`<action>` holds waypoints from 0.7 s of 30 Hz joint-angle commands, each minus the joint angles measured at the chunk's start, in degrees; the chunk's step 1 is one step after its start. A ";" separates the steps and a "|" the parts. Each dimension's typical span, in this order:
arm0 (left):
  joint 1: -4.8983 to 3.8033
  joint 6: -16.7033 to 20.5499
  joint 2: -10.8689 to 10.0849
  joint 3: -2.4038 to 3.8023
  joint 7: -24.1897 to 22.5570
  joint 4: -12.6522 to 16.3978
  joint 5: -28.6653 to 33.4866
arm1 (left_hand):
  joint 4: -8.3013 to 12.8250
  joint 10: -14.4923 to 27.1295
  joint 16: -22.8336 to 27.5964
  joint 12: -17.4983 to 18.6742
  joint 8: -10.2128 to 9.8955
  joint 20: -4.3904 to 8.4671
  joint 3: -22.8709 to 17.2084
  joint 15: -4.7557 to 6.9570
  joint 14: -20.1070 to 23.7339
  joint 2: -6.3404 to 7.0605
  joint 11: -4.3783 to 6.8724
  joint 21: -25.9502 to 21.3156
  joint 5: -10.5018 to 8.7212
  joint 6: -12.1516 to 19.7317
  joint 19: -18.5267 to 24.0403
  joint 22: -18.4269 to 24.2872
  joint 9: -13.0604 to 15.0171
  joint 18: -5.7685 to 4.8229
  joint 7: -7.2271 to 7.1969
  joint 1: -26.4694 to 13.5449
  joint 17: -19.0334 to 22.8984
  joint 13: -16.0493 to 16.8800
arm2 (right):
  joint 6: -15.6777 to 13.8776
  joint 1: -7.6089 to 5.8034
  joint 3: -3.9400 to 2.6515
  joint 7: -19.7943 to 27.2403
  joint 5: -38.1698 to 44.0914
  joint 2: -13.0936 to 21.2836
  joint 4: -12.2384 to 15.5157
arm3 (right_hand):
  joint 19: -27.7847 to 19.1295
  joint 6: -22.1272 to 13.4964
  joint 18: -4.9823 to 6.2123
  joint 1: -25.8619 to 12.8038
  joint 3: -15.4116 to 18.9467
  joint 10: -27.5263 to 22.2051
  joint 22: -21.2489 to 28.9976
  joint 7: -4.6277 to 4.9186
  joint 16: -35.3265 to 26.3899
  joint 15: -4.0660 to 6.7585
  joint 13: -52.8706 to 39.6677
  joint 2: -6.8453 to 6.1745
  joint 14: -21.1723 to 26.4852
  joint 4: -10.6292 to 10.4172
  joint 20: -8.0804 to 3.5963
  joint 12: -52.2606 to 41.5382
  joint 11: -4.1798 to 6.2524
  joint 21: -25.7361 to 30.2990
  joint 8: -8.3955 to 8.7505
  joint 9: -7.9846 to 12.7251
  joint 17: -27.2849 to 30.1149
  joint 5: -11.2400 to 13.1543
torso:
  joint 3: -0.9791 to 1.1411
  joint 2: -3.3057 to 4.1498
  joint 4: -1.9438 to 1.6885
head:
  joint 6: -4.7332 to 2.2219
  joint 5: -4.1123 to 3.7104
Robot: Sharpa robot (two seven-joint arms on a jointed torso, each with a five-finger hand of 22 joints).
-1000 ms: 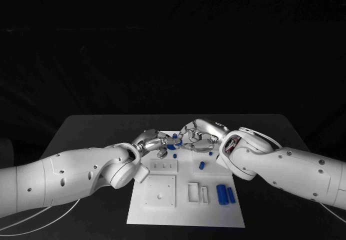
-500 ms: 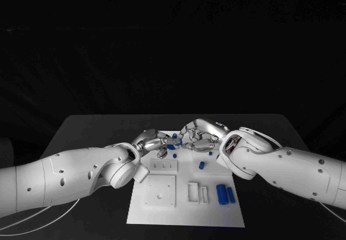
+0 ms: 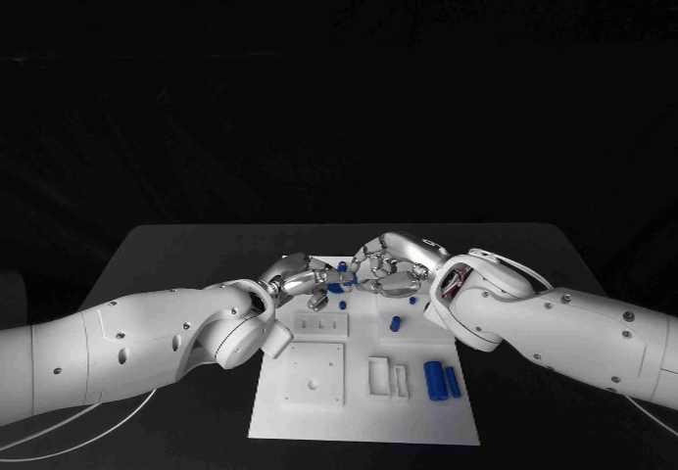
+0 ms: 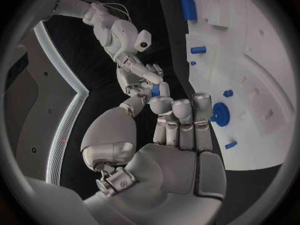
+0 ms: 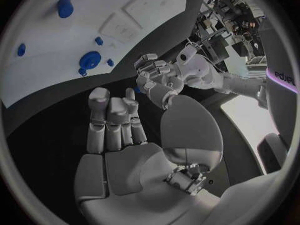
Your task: Assemble the parts on the task board
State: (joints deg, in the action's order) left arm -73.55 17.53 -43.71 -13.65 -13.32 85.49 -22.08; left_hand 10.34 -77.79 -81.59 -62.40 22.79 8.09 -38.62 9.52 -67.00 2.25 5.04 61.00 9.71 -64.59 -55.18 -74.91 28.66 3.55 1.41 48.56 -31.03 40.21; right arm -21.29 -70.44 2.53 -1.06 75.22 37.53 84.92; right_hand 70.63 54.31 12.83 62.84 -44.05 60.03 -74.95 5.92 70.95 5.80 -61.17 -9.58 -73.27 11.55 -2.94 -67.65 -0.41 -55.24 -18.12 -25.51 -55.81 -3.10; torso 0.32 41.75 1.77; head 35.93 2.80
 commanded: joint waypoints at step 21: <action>-0.01 0.13 -0.16 0.00 3.62 -0.79 -1.78 | 0.56 1.05 0.19 0.25 0.28 6.91 -0.39 2.18 -0.18 -1.70 0.81 -0.31 0.28 -2.74 0.50 -0.72 0.10 -0.39 -0.83 1.46 0.10 -0.10 | -0.40 -0.04 -0.07 -0.04 0.87 1.62 -0.97 | 0.22 0.02 2.17 -0.14 -0.03 0.08 -1.05 0.77 -0.07 0.25 0.17 -1.26 -0.07 0.80 -0.43 -0.49 0.18 -0.48 0.11 -0.08 -0.14 0.16 | -0.01 0.01 0.00 | -0.03 0.19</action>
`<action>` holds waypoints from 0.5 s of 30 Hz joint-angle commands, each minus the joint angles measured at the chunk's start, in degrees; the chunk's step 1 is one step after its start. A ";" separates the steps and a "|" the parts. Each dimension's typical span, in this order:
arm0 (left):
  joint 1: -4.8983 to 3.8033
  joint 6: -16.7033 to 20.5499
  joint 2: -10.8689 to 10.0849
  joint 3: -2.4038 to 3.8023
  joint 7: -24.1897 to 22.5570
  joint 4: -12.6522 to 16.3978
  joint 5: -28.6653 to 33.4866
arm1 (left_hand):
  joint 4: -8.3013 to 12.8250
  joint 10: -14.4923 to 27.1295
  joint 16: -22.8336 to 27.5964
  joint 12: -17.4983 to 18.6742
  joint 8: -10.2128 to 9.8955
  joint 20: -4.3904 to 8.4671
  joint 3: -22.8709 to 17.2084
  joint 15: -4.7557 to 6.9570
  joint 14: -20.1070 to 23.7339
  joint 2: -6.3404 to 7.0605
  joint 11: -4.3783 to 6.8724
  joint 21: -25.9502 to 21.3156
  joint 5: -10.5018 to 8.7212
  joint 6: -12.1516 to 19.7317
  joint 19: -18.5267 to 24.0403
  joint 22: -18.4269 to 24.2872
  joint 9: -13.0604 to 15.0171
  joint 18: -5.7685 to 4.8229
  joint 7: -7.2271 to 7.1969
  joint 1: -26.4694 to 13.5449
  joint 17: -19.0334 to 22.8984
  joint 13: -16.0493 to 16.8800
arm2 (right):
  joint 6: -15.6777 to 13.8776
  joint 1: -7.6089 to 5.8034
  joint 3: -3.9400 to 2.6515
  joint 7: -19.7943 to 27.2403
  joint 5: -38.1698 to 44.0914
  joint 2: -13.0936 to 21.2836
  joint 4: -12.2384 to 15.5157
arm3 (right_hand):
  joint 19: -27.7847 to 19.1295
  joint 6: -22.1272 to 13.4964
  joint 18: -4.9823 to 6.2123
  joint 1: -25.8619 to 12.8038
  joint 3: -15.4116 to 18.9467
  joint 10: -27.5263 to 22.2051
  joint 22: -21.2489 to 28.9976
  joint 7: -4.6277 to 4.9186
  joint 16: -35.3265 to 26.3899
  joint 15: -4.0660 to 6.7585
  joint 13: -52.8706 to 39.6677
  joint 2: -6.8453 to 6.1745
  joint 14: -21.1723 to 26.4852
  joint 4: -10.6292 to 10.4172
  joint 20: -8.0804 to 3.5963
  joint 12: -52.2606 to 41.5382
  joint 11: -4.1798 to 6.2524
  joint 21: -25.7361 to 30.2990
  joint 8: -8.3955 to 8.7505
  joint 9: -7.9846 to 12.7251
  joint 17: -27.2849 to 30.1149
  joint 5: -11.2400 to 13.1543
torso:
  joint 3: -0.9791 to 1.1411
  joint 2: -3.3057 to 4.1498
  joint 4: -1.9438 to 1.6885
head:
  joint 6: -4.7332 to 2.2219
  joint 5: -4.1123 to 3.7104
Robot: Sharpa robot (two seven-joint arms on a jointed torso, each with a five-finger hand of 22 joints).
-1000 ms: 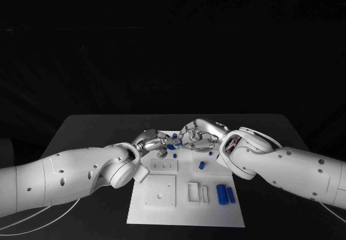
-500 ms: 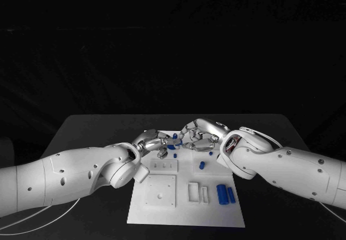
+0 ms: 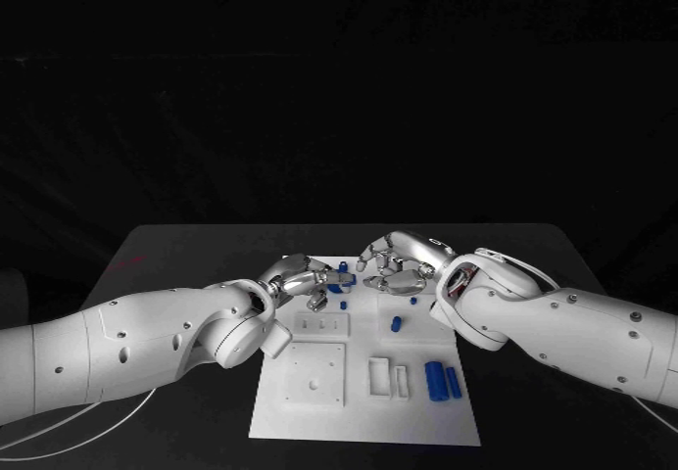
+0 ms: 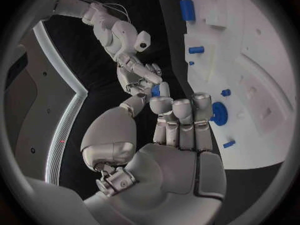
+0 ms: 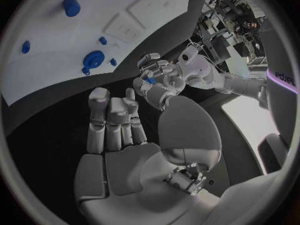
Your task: Assemble the parts on the task board
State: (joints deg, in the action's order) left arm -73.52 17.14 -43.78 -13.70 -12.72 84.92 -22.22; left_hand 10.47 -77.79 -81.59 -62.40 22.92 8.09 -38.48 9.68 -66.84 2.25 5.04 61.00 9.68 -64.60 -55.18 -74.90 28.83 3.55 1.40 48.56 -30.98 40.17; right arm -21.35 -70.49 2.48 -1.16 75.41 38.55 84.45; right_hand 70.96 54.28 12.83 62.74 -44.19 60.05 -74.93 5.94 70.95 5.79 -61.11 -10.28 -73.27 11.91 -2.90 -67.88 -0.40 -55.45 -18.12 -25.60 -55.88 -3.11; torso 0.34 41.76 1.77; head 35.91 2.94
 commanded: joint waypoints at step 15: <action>-3.38 -11.09 0.18 0.07 25.80 -3.03 -15.55 | 0.91 0.80 0.72 1.17 0.15 6.96 -0.22 1.94 -0.39 -2.28 0.82 -0.56 0.32 -2.76 0.53 -0.59 0.04 -0.42 -0.85 1.40 0.50 -0.64 | -1.80 -0.62 -0.35 0.48 -5.94 3.52 -7.63 | -0.08 -0.35 2.17 -0.15 1.14 0.08 -1.00 0.93 -0.13 0.07 0.21 -1.15 -0.11 1.45 -0.46 -0.30 -0.01 -0.31 0.33 0.09 -0.07 0.01 | 0.08 -0.03 0.03 | 0.06 0.56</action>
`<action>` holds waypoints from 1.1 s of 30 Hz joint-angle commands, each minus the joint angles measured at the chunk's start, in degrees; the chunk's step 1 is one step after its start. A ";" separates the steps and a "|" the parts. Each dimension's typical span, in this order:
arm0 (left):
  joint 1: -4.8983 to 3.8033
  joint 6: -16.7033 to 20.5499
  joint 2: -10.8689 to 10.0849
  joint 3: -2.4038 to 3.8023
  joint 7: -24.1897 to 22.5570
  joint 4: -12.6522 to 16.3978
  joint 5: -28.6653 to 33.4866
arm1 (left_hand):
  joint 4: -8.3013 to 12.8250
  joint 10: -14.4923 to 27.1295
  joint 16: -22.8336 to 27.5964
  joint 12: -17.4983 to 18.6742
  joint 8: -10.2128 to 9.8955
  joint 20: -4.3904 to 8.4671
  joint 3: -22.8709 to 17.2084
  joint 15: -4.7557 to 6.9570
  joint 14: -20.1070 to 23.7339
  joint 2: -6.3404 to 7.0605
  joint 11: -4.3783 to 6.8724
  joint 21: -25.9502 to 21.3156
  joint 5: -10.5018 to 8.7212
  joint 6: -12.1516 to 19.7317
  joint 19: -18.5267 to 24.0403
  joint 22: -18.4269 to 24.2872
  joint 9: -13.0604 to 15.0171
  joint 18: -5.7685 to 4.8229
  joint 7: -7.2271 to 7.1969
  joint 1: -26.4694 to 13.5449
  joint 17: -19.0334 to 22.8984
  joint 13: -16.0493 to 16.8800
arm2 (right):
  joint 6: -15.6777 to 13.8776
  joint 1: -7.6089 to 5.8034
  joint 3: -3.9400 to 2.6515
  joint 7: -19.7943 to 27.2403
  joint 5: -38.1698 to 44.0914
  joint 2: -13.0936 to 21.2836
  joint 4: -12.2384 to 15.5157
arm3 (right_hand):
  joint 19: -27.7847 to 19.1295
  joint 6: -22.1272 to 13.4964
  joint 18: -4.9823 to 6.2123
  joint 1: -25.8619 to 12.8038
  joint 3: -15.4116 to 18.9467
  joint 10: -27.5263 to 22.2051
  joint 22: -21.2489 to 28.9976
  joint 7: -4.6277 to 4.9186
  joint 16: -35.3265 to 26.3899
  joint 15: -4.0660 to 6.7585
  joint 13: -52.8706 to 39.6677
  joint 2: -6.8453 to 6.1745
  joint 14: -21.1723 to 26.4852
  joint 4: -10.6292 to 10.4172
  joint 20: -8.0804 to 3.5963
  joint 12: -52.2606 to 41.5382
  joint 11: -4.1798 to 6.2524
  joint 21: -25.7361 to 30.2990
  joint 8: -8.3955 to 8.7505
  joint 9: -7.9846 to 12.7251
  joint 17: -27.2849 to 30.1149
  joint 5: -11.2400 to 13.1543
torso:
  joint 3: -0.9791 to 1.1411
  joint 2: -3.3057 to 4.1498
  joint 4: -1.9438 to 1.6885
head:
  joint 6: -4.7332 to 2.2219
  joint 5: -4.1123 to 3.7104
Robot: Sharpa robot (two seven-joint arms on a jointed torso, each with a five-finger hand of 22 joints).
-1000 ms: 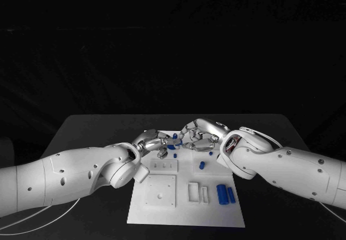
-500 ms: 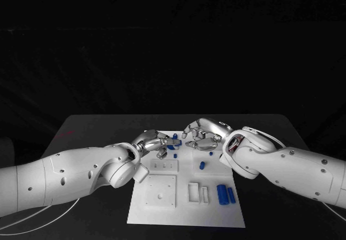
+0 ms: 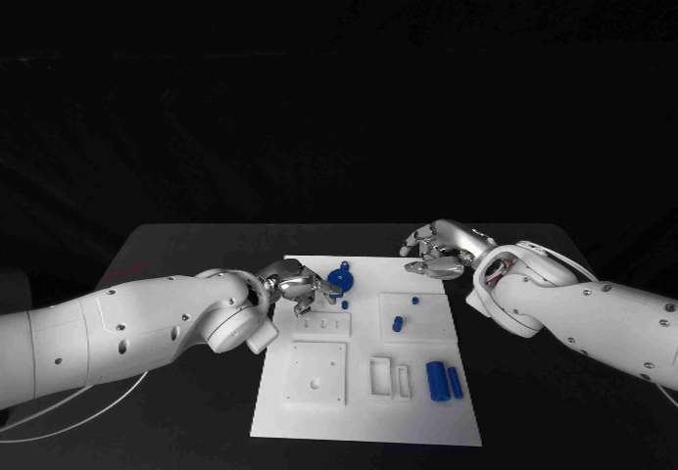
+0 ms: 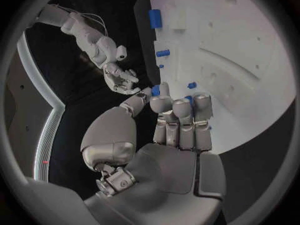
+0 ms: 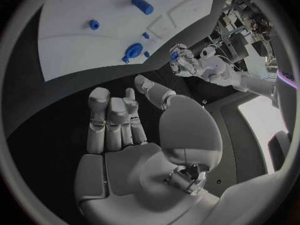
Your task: Assemble the parts on the task board
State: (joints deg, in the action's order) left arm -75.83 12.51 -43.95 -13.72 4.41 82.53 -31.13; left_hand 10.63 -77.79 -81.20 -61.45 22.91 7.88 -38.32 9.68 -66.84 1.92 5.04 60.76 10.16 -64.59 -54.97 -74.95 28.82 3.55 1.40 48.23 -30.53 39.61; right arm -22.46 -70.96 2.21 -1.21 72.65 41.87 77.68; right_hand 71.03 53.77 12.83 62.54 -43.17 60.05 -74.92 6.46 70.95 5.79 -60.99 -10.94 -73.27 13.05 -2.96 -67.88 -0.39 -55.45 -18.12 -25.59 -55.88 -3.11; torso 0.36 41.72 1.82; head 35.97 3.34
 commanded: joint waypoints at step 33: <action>-4.16 -6.00 4.54 -0.04 20.89 -0.87 -30.55 | 2.79 -1.83 -1.17 -0.44 1.50 7.75 -0.60 2.72 -3.22 -3.55 1.89 0.70 6.97 -4.89 -2.12 -0.70 0.88 -0.01 -1.91 -0.85 -0.20 0.43 | -1.49 -1.01 -1.17 1.18 -6.42 -0.66 -7.16 | -0.12 0.25 2.17 -0.31 0.69 0.15 -0.89 0.43 -0.26 0.05 0.34 -0.62 -0.18 0.64 -0.29 -0.33 -0.04 -0.20 0.36 0.11 -0.08 -2.32 | -0.05 0.00 0.01 | 1.84 1.49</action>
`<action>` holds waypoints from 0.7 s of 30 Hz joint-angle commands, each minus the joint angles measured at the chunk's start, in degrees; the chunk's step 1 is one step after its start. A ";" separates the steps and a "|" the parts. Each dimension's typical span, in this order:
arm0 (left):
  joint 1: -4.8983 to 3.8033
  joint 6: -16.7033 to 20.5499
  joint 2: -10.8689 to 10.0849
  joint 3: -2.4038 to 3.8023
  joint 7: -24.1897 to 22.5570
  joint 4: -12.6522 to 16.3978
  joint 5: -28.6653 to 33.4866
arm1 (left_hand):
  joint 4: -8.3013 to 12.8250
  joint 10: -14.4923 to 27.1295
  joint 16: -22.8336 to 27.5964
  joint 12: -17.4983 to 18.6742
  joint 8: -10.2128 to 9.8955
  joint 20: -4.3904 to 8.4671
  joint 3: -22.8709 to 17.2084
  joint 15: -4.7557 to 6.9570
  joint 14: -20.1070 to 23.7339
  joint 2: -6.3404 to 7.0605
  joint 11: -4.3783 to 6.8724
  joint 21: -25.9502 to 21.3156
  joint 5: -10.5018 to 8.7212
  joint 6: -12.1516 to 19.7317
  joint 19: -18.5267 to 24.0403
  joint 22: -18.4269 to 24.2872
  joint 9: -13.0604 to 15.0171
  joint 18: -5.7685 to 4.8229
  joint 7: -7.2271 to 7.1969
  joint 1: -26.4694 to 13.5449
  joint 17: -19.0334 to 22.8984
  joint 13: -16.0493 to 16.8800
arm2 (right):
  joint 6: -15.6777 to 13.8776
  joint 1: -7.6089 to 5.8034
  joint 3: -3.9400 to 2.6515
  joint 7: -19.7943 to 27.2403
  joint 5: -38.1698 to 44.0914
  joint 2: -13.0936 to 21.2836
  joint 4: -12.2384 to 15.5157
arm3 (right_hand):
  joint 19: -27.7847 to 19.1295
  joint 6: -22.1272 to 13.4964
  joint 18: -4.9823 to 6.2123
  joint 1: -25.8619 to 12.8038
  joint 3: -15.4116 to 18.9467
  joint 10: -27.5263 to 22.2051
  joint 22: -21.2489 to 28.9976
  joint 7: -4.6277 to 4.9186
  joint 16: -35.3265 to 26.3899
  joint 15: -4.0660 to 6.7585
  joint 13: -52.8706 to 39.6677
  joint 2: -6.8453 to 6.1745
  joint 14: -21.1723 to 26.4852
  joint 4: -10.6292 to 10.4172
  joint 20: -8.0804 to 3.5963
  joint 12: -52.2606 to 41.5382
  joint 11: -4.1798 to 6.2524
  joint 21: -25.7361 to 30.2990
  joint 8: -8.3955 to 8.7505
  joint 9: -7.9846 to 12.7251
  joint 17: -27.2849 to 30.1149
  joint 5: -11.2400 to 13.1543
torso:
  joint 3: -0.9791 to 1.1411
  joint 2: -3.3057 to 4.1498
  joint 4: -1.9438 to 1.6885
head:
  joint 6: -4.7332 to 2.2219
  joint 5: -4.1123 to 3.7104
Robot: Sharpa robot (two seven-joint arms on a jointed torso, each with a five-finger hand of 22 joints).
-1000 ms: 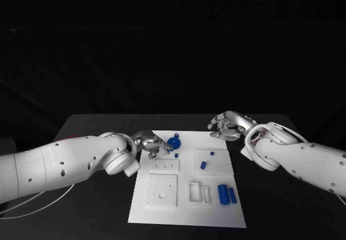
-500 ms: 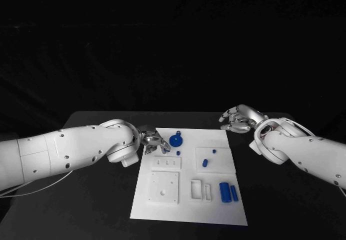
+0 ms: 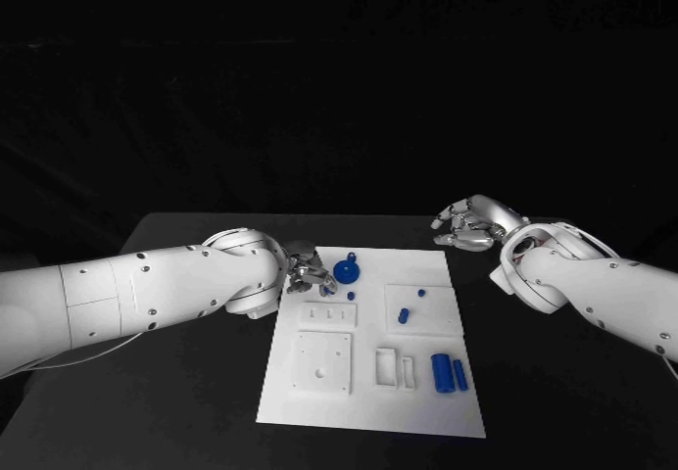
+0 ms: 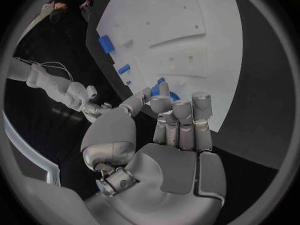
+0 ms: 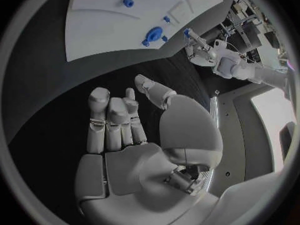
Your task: Assemble the parts on the task board
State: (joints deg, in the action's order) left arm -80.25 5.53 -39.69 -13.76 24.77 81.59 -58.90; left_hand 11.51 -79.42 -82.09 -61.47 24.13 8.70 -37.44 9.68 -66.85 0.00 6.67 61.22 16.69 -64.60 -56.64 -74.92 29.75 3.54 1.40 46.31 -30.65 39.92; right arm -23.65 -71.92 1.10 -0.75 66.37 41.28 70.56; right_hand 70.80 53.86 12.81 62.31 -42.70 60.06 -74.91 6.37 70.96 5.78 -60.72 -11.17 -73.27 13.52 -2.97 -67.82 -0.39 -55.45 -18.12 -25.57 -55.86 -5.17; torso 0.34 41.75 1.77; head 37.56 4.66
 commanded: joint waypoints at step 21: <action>3.12 0.46 1.29 0.00 0.60 -1.22 -4.75 | 2.21 -0.32 -0.52 -0.69 0.44 6.99 -1.54 2.86 -3.47 -1.97 0.36 0.52 0.41 -5.00 -0.81 -0.80 0.03 0.10 -2.01 0.29 -0.13 0.31 | -0.29 -0.14 -0.27 0.76 -0.12 -0.47 0.09 | 0.15 0.19 2.19 -0.22 0.36 0.15 -0.89 0.52 -0.29 0.05 0.14 -0.37 -0.20 0.15 -0.27 -0.41 -0.04 -0.19 0.36 0.10 -0.10 -0.93 | 0.02 0.01 0.09 | 1.12 0.21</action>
State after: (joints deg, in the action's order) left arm -77.18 5.89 -38.55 -13.79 25.35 80.36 -62.54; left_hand 11.74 -79.66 -82.32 -61.96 24.37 8.70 -37.21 9.59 -66.96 -0.47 6.86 61.45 17.12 -64.69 -57.04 -74.91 29.72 3.55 1.31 45.84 -30.75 40.14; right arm -23.89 -72.04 0.87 -0.60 66.25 40.90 70.55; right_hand 70.85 53.95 12.81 62.31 -42.54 60.13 -74.91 6.28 70.95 5.78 -60.67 -11.17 -73.27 13.67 -2.99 -68.06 -0.32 -55.45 -18.12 -25.57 -55.90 -5.78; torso 0.37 41.76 1.85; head 38.55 4.94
